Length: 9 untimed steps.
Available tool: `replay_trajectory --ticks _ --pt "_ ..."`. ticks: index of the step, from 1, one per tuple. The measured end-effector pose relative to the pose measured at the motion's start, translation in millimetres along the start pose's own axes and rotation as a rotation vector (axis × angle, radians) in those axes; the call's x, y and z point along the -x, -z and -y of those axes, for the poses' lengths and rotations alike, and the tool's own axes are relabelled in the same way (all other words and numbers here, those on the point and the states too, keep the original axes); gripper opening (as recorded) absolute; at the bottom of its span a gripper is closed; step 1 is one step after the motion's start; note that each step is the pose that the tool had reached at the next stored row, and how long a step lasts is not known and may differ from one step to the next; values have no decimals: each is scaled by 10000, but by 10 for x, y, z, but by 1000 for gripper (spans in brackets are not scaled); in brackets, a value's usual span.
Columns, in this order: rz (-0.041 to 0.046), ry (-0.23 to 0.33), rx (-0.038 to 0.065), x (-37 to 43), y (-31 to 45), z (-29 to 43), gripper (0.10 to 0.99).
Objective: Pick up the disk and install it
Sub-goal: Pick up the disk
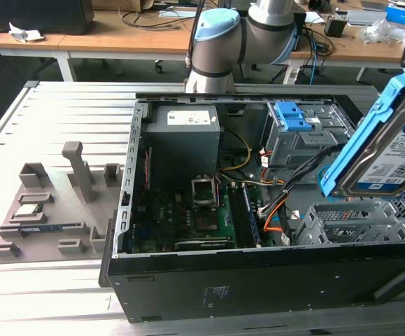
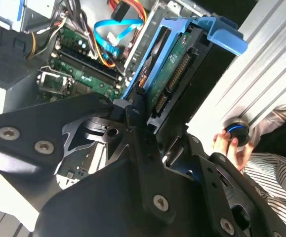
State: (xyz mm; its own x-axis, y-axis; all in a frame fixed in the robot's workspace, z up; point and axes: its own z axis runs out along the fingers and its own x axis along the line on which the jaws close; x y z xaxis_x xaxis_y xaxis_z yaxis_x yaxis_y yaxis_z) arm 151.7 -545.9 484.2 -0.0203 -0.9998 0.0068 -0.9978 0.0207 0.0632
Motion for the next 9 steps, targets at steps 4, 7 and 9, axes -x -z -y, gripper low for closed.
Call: replay_trajectory --ticks 4,7,9 --pt "0 -1 1 3 4 114 361" --pt "0 -1 0 3 4 115 361" --pt "0 0 0 2 4 115 361"
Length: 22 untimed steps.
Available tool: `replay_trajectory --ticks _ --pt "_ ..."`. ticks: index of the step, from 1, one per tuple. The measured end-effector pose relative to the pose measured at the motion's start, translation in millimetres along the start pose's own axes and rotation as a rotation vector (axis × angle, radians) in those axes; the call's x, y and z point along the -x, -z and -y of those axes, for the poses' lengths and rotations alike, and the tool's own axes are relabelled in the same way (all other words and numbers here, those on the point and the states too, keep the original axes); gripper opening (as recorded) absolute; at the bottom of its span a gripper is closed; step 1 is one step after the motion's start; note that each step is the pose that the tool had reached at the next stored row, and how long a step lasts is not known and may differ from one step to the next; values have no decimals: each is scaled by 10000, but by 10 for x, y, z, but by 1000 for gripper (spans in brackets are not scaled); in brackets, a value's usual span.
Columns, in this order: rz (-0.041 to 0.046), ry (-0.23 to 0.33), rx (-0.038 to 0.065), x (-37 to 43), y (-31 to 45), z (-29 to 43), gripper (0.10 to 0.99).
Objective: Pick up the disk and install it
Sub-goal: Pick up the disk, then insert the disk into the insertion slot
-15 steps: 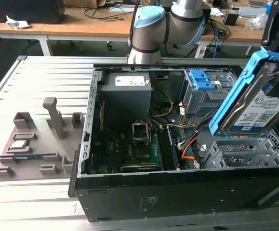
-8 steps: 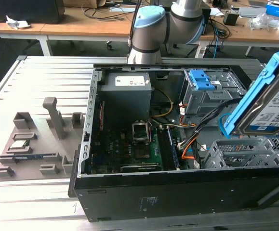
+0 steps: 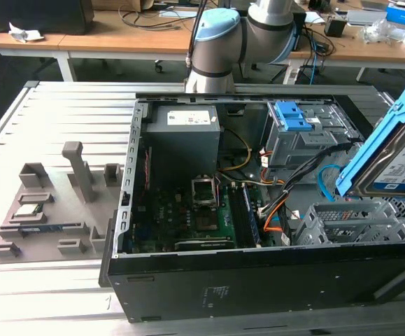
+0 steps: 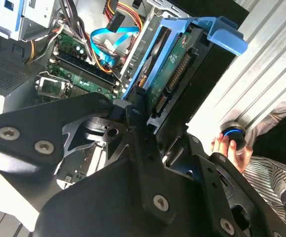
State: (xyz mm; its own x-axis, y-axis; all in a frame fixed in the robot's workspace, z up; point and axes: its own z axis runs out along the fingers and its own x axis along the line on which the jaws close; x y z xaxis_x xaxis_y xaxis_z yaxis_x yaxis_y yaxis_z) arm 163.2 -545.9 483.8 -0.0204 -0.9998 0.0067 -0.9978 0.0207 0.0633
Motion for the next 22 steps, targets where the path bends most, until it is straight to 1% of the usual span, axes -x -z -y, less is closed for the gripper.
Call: replay_trajectory --ticks 5,6,7,10,12,13,14,19,22 --pt "0 0 0 0 0 1 361" --pt "-13 -66 0 0 -24 3 361" --pt "-15 -117 1 1 -75 6 361" --pt "-8 -224 2 1 -153 10 361" --pt "-5 -233 2 1 -225 -5 361" --pt "-7 -229 1 10 -271 -3 361" --pt "-5 -230 2 22 -297 -3 361" --pt "-6 -231 1 40 -378 1 361" --pt "-5 -231 1 40 -421 -11 361"
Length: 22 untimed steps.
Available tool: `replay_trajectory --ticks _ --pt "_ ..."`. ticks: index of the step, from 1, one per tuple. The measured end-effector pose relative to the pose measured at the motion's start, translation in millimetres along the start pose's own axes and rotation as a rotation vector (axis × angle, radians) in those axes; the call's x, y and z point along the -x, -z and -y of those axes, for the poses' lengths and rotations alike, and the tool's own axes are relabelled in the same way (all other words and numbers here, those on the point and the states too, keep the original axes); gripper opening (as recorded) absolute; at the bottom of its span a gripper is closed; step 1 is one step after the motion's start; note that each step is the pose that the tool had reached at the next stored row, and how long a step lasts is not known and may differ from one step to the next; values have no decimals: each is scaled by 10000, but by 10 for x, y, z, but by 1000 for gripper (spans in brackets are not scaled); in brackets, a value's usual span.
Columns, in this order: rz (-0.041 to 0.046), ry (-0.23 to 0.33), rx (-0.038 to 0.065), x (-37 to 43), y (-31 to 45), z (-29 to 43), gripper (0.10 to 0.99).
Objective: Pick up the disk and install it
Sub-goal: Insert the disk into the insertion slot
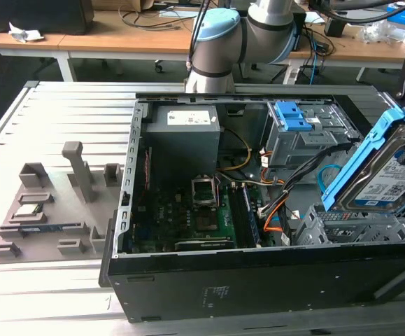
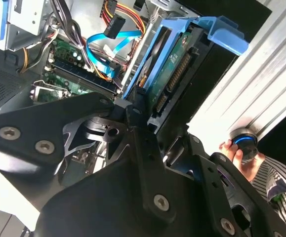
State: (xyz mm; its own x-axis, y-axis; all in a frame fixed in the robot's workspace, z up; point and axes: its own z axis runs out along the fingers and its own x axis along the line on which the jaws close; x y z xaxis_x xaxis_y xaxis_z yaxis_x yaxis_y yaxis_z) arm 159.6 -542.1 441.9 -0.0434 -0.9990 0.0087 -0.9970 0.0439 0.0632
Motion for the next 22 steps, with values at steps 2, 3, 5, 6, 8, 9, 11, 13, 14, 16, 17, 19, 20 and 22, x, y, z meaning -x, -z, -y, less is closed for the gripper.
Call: replay_trajectory --ticks 2,3,5,6,8,9,11,13,14,16,17,19,20,22 --pt "-1 1 1 0 -61 -6 361" --pt "0 0 1 0 -101 -9 361" --pt "0 0 0 0 -134 -12 361" --pt "-3 -1 0 0 -157 -16 361" --pt "-1 1 0 0 -201 -23 361" --pt "-1 1 1 0 -220 -27 361" --pt "-1 2 1 0 -279 -33 361" --pt "-1 2 1 0 -315 -35 361" --pt "-1 1 1 0 -335 -36 361" --pt "-3 2 1 1 -385 -34 361" --pt "-1 1 1 1 -420 -33 361" --pt "-3 1 0 1 -472 -30 361" --pt "-2 1 1 2 -492 -29 361" --pt "-1 0 1 2 -533 -27 361"
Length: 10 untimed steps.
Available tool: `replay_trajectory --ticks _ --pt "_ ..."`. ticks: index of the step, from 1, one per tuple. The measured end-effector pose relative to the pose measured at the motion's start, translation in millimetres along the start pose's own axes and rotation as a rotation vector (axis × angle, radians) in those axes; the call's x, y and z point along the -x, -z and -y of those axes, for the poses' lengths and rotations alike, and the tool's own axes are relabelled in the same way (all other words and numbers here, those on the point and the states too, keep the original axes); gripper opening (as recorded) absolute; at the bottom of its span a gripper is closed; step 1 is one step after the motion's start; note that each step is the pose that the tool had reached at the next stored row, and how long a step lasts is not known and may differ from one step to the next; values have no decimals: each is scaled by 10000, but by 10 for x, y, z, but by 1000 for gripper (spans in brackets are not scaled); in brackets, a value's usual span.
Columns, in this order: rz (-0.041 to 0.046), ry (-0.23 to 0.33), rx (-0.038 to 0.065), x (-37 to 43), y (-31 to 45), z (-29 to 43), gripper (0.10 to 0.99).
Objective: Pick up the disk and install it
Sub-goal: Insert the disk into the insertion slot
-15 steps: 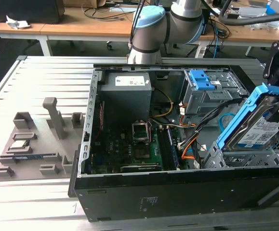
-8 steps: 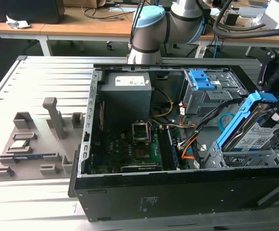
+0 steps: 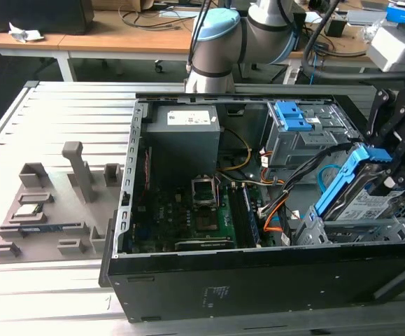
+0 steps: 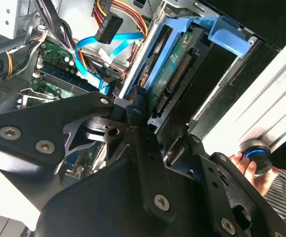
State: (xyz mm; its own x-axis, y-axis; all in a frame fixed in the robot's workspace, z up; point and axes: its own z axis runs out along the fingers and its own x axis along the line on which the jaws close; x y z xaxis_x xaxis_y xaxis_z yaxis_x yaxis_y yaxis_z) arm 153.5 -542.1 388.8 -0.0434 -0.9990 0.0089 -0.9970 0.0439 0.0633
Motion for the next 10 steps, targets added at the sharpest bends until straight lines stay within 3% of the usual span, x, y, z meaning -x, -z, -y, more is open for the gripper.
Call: replay_trajectory --ticks 3,10 --pt "0 0 0 1 -47 3 361" --pt "2 2 0 1 -53 4 373"
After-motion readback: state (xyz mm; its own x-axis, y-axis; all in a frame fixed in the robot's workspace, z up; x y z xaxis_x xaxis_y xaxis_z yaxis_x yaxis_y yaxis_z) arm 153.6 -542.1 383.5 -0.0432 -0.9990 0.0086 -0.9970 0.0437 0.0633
